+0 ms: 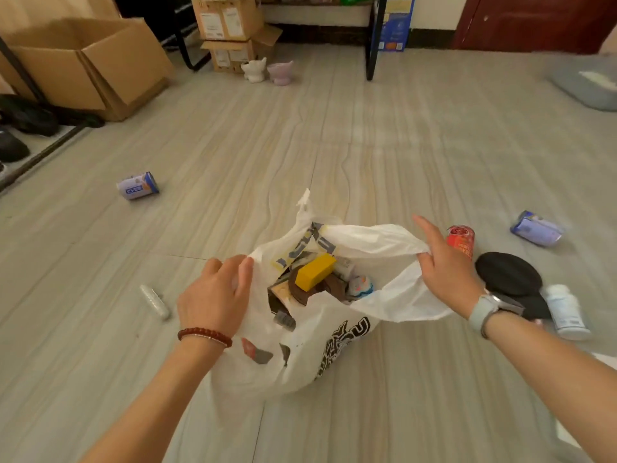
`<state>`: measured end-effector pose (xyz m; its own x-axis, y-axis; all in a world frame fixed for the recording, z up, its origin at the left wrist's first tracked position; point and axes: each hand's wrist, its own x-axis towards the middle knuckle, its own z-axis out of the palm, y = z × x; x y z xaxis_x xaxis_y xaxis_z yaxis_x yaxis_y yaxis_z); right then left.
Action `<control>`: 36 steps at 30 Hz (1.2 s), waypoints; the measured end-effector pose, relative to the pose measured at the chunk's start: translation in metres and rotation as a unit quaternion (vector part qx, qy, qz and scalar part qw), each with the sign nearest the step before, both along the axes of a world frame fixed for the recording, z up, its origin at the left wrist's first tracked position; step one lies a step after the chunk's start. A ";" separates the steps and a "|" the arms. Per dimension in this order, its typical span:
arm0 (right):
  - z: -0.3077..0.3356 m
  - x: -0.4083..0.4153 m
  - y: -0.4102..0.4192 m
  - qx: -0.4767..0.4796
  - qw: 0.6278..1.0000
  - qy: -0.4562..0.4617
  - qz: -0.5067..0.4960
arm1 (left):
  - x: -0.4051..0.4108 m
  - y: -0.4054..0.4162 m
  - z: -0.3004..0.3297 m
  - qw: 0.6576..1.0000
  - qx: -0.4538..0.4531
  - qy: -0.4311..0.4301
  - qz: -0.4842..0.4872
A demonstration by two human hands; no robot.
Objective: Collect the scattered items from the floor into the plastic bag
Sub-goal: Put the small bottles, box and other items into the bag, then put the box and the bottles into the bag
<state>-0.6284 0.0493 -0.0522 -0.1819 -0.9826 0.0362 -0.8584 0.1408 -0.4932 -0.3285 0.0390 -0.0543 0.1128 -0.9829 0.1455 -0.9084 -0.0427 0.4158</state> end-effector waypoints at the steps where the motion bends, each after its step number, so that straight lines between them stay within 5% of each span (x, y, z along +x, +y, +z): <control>1: -0.004 -0.005 0.008 0.030 0.996 0.074 0.027 | -0.002 0.004 -0.005 0.998 0.035 -0.047 -0.004; 5: -0.024 -0.012 0.026 -0.002 0.953 0.285 0.101 | -0.011 0.015 -0.019 0.983 -0.023 -0.154 -0.097; 8: -0.033 0.000 0.031 -0.088 0.916 0.352 0.171 | -0.027 0.028 -0.018 0.943 -0.092 -0.221 -0.233; 11: -0.042 0.022 0.035 -0.135 0.872 0.389 0.266 | -0.041 0.044 -0.035 0.878 -0.049 -0.290 -0.379; 14: -0.058 0.024 0.036 -0.074 0.872 0.413 0.251 | -0.045 0.047 -0.057 0.824 0.012 -0.349 -0.446; 21: -0.083 -0.018 0.030 0.097 0.908 0.369 0.176 | 0.001 0.030 -0.085 0.876 0.169 -0.364 -0.269; 24: -0.094 -0.025 0.038 0.169 0.920 0.314 0.164 | 0.020 0.038 -0.092 0.858 0.209 -0.378 -0.278; 27: -0.096 -0.022 0.042 0.190 0.931 0.266 0.163 | 0.012 0.037 -0.078 0.876 0.182 -0.323 -0.307; 32: -0.072 -0.020 0.047 0.070 0.965 0.172 0.185 | -0.045 0.021 -0.035 0.925 0.043 -0.191 -0.324; 36: -0.051 -0.042 0.066 -0.065 0.991 0.058 0.103 | -0.118 0.014 -0.020 0.915 -0.050 -0.144 -0.373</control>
<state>-0.6702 0.1151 -0.1032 0.0339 -0.9841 0.1746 -0.9144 -0.1010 -0.3919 -0.4466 0.0531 -0.0747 -0.6414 -0.7512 0.1559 -0.7422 0.6590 0.1221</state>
